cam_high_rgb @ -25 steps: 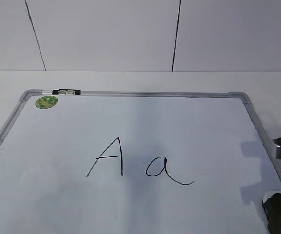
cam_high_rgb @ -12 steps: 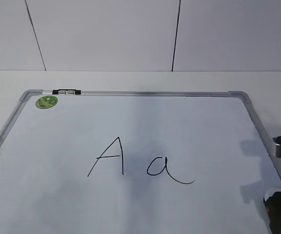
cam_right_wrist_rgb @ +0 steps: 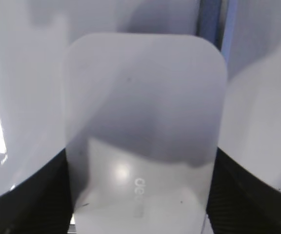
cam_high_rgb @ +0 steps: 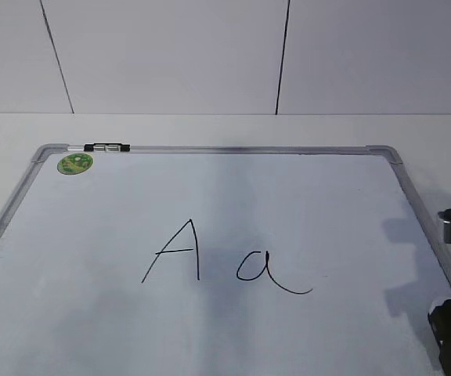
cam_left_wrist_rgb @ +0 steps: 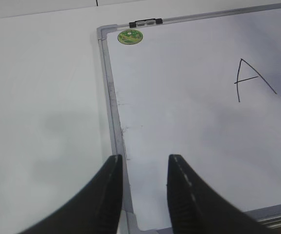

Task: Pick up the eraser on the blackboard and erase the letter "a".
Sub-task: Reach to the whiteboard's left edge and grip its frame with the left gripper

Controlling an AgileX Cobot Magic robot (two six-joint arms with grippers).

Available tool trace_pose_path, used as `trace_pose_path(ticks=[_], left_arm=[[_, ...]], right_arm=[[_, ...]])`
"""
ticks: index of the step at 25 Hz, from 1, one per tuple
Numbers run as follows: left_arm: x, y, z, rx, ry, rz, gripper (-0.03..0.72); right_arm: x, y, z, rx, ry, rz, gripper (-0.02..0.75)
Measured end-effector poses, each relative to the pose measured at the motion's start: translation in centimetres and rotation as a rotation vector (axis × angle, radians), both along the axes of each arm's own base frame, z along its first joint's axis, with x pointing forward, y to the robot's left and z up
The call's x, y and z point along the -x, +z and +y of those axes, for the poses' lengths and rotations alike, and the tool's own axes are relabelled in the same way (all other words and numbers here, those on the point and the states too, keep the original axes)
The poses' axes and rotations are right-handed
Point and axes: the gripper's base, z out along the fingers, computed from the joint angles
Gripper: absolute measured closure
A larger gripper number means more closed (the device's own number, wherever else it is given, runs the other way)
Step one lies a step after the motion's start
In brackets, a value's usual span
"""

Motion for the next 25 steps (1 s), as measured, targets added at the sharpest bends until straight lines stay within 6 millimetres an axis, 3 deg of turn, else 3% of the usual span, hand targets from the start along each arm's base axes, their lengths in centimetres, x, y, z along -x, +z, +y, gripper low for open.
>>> trace_pose_path(ticks=[9,25], left_arm=[[0.0,0.0,0.0,0.0,0.0,0.0,0.453],[0.0,0.1,-0.6,0.061,-0.04,0.008,0.427]], right_arm=[[1.0,0.8,0.0,-0.022,-0.017,0.042,0.182],[1.5,9.6,0.0,-0.089,-0.008,-0.141,0.183]])
